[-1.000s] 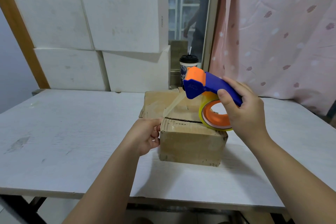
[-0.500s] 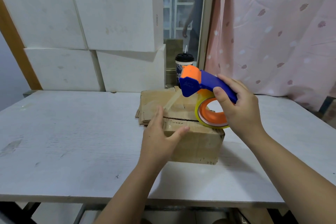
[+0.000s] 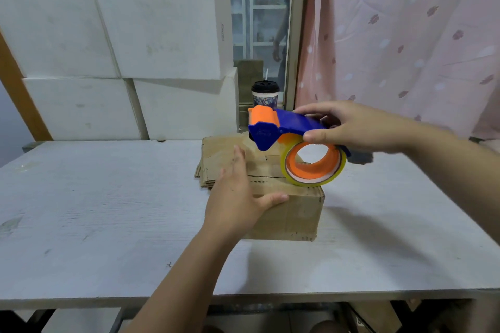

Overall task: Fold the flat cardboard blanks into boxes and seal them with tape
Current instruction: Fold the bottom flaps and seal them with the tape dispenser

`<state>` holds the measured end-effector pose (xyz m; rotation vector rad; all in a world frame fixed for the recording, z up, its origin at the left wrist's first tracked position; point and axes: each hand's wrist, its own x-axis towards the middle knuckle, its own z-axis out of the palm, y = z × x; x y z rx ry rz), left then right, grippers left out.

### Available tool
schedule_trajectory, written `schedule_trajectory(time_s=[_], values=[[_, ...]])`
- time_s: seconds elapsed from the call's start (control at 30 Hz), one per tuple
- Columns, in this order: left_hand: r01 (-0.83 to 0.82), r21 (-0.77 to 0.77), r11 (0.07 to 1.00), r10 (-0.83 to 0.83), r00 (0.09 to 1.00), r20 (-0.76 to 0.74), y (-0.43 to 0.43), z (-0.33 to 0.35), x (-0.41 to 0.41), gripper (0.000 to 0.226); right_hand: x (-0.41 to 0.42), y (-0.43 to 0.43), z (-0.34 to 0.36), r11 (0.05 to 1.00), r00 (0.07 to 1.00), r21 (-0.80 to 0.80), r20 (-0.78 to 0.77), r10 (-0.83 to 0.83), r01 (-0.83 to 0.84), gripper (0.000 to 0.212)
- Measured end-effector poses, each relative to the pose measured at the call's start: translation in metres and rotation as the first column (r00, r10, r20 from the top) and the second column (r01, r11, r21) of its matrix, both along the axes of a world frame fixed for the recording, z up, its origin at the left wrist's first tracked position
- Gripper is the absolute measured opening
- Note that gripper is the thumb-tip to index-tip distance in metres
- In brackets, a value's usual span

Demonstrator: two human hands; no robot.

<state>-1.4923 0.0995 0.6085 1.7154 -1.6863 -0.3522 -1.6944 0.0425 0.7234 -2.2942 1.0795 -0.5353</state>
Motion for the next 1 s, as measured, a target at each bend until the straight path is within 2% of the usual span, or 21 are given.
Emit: schedule_trajectory(time_s=[0.1, 0.2, 0.33, 0.53, 0.67, 0.73, 0.83, 0.9, 1.0], values=[[-0.011, 0.022, 1.0, 0.008, 0.989, 0.149, -0.001, -0.003, 0.001, 0.122, 0.002, -0.011, 0.021, 0.995, 0.981, 0.093, -0.189, 0.045, -0.028, 0.063], [-0.026, 0.012, 1.0, 0.022, 0.971, 0.237, -0.001, -0.004, 0.0, 0.127, 0.004, -0.018, 0.028, 0.991, 0.961, 0.119, -0.262, 0.085, -0.056, 0.067], [-0.044, -0.019, 0.999, 0.047, 0.959, 0.28, -0.002, -0.008, 0.001, 0.131, -0.004, -0.017, 0.016, 0.993, 0.98, 0.084, -0.171, 0.099, -0.085, 0.054], [-0.049, 0.016, 0.999, 0.044, 0.968, 0.247, -0.002, -0.007, 0.002, 0.132, -0.016, -0.017, -0.009, 0.995, 0.996, 0.046, 0.016, 0.09, -0.09, 0.041], [-0.055, 0.01, 0.998, 0.05, 0.958, 0.281, -0.003, -0.006, 0.002, 0.128, -0.015, -0.017, -0.01, 0.991, 0.992, 0.075, 0.08, 0.102, -0.108, 0.047], [-0.067, 0.005, 0.998, 0.063, 0.95, 0.306, -0.003, -0.006, 0.002, 0.127, -0.019, -0.02, -0.007, 0.994, 0.994, 0.063, 0.062, 0.088, -0.092, 0.045], [-0.091, -0.001, 0.996, 0.086, 0.928, 0.362, -0.002, -0.007, 0.001, 0.125, -0.033, -0.026, -0.001, 0.999, 0.996, 0.018, -0.07, 0.05, -0.049, 0.034], [-0.081, -0.014, 0.997, 0.08, 0.907, 0.414, -0.003, -0.009, 0.0, 0.125, -0.042, -0.028, -0.006, 0.999, 0.99, 0.041, -0.136, 0.037, -0.031, 0.032], [-0.056, -0.05, 0.997, 0.072, 0.883, 0.464, -0.004, -0.01, 0.001, 0.123, -0.048, -0.029, -0.016, 1.0, 0.994, 0.026, -0.112, 0.001, 0.002, 0.034]])
